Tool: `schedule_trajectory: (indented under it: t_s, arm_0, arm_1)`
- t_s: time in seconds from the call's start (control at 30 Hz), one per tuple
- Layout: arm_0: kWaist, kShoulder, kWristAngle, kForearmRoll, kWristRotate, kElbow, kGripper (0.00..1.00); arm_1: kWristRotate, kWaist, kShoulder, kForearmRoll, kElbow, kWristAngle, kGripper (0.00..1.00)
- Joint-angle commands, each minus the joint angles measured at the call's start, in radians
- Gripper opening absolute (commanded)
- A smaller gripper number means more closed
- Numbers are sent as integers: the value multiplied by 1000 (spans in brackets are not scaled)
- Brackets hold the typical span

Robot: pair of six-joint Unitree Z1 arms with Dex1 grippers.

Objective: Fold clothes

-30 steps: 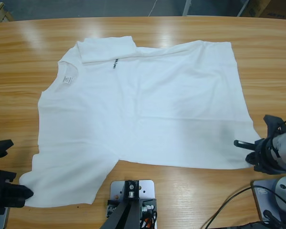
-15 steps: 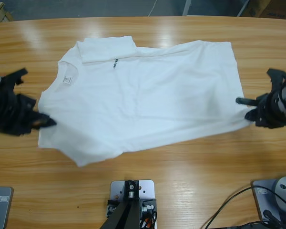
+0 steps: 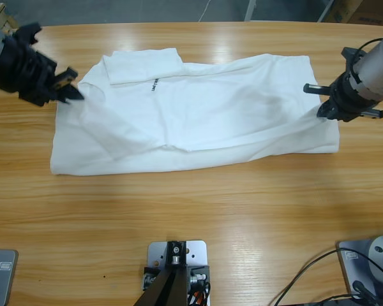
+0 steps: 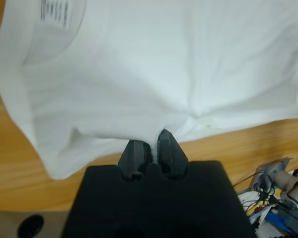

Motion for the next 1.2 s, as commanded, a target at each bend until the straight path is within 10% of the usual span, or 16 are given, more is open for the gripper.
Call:
schedule_trajectory:
  t_s: [0.03,1.17,1.2]
  arm_0:
    - [13,152,27,15,37,-153,0]
    - [35,344,123,34,170,-432,0]
    - [35,349,123,37,166,-433,0]
  arm_1:
    - [-25,-27,80,13,-4,7,0]
    - [-107,-94,131,28,41,-7,0]
    - [-108,-94,129,28,42,-7,277]
